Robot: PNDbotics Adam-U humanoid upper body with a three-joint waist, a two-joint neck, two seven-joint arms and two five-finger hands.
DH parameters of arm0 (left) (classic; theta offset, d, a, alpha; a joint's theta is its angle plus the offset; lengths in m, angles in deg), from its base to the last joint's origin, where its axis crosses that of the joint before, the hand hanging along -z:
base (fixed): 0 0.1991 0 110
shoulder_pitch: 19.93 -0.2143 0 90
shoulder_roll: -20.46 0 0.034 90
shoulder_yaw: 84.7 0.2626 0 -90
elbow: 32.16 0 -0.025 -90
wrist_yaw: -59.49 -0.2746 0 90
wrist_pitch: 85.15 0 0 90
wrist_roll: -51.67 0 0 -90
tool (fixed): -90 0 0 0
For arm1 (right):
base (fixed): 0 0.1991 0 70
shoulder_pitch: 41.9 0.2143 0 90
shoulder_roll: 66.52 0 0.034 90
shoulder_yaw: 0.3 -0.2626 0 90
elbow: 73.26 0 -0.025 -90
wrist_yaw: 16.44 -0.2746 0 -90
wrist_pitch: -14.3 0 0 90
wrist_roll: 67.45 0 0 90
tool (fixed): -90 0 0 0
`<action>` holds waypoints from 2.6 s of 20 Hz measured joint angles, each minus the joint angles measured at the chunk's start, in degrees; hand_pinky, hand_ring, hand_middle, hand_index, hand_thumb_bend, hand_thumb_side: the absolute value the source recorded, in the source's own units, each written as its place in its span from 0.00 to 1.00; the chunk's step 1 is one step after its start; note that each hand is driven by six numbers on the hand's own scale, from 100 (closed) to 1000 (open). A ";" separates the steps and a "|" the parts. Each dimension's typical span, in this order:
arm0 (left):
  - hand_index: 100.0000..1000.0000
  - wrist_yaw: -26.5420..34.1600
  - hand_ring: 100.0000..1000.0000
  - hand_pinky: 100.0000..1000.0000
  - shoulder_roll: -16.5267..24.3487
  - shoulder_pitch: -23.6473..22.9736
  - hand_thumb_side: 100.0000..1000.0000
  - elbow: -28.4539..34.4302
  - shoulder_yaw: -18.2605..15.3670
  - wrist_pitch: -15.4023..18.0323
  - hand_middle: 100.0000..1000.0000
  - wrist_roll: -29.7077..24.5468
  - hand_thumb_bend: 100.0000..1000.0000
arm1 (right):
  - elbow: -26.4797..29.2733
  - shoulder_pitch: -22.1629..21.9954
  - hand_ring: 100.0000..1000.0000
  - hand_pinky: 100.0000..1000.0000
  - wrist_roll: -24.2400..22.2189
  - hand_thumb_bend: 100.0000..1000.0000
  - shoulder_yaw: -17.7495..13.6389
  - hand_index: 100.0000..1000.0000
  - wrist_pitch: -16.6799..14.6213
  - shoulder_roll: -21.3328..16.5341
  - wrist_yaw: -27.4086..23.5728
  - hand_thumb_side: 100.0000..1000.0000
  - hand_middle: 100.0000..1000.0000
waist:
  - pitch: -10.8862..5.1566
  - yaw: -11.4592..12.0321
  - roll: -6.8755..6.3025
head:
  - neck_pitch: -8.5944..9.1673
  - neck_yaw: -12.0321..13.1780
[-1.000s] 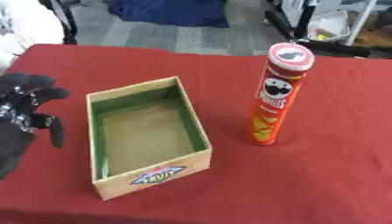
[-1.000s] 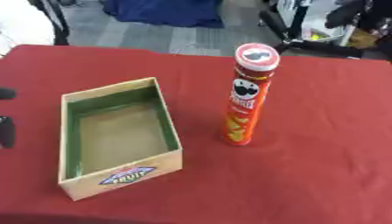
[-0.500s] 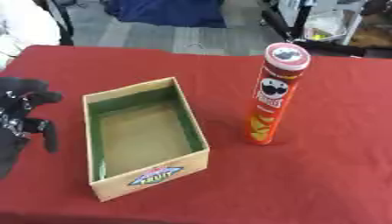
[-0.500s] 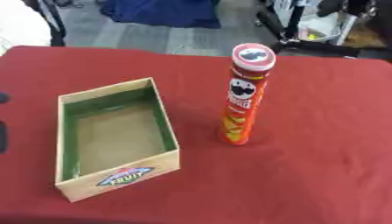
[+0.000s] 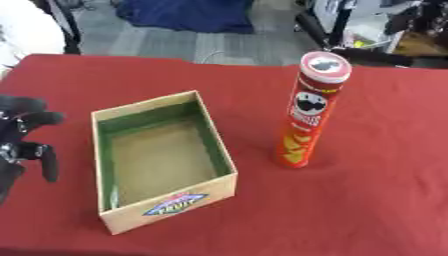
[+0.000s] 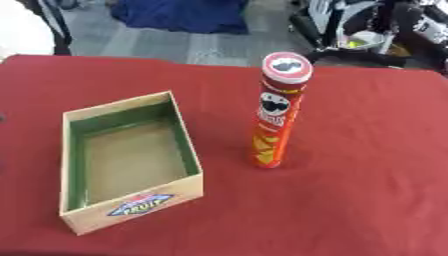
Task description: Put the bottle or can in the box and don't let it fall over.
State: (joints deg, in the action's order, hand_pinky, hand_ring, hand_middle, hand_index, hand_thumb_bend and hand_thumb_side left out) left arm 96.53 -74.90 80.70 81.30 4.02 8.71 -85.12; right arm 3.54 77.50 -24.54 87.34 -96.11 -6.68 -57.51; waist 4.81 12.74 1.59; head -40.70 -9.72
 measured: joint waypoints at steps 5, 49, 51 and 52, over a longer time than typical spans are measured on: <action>0.90 0.00 0.86 0.39 0.00 0.47 0.55 0.00 0.15 -0.13 0.81 -0.27 0.00 | -3.52 1.33 0.76 0.80 0.47 0.00 1.18 1.00 -0.47 0.00 2.27 0.56 0.86 | 0.55 0.44 0.26 | 0.07 -0.51; 0.90 0.00 0.86 0.39 -0.05 3.60 0.55 0.00 1.43 -1.63 0.81 -2.28 0.00 | -7.92 8.75 0.84 0.90 9.88 0.00 0.62 0.99 -9.88 1.57 17.07 0.59 0.89 | 3.69 2.89 1.81 | 1.98 -3.35; 0.90 0.00 0.86 0.39 -0.05 3.59 0.55 0.00 1.43 -1.63 0.81 -2.27 0.00 | -8.58 8.28 0.84 0.90 9.84 0.00 0.65 0.99 -9.84 2.48 18.87 0.60 0.89 | 3.68 2.88 1.80 | 1.98 -3.07; 0.90 0.00 0.86 0.39 -0.05 3.59 0.55 0.00 1.43 -1.64 0.81 -2.27 0.00 | -8.90 8.09 0.84 0.89 9.79 0.00 0.64 0.99 -9.79 2.99 19.76 0.60 0.89 | 3.68 2.86 1.78 | 1.98 -2.97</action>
State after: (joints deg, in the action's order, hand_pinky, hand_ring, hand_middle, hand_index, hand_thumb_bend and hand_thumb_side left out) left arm 96.53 -74.95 84.29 81.30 5.44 7.07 -87.39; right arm -5.36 85.59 -14.75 87.97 -105.89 -3.68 -37.75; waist 8.49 15.60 3.37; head -38.72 -12.69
